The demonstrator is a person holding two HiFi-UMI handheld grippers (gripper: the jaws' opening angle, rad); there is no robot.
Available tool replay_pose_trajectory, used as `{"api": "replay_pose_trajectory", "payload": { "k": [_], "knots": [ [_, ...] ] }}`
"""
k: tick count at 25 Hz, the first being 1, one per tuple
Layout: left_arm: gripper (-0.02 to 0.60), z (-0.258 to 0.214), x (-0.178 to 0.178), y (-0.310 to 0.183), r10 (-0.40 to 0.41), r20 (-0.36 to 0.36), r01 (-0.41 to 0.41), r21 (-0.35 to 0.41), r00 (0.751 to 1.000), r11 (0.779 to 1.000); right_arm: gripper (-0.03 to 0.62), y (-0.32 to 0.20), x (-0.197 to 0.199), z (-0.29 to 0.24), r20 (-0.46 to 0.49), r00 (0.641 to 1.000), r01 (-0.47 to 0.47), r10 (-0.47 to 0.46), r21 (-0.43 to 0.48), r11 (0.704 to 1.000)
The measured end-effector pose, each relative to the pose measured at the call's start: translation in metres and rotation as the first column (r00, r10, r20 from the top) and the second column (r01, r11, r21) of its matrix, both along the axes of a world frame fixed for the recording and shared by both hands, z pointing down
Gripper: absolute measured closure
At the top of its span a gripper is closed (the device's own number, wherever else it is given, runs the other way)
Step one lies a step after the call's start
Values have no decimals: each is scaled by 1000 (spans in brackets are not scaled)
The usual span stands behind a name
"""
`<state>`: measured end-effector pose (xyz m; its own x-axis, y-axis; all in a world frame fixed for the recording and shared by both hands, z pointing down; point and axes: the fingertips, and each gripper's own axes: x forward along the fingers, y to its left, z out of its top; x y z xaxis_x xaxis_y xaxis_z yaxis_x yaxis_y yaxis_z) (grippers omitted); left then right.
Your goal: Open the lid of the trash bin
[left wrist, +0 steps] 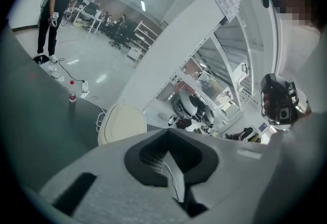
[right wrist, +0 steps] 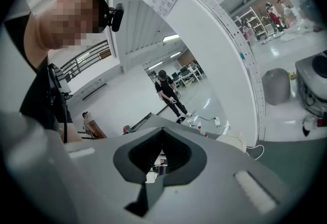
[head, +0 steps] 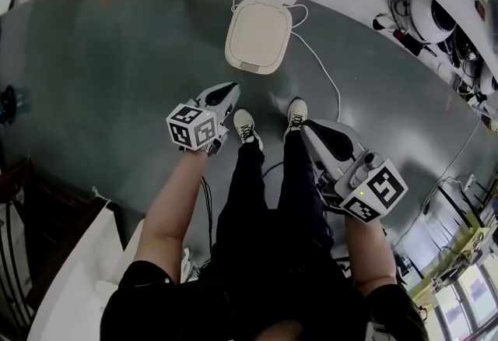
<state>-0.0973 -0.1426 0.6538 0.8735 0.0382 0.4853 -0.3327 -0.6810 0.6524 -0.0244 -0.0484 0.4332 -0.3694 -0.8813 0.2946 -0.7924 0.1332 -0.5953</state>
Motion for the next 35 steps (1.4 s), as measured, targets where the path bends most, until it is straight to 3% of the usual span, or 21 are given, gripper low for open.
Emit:
{"api": "replay_pose_trajectory", "payload": {
  "k": [5,8,10,13,16,19,23,28,30,35],
  "knots": [
    [577,71,9,-7,-48,48,50,-51,998,997,585,-12,4,47,28,999,46,-45,-37,998],
    [577,115,11,-16,-134,63,142,-136,989,980,585,-23,5,74,39,997,76,-74,-56,996],
    [577,143,8,-19,-221,78,233,-209,972,950,585,-28,3,89,55,994,99,-96,-70,993],
    [575,182,10,-21,-336,100,350,-302,937,887,585,-29,4,111,64,990,134,-128,-93,987],
    [534,212,17,-24,-418,122,432,-372,900,822,585,-33,10,132,80,986,151,-143,-101,983],
    [532,233,21,-23,-484,165,506,-409,859,759,585,-36,17,148,96,984,160,-150,-108,981],
    [482,256,20,-19,-531,234,576,-429,815,696,585,-40,20,159,111,983,157,-145,-107,982],
    [485,278,17,-17,-566,293,634,-437,771,638,585,-38,23,169,130,982,155,-140,-120,981],
    [457,282,15,-16,-576,295,643,-453,762,618,585,-36,23,172,137,981,155,-138,-124,980],
    [365,293,7,-11,-558,317,639,-456,767,620,585,-36,21,177,152,978,162,-142,-128,978]
  ]
}}
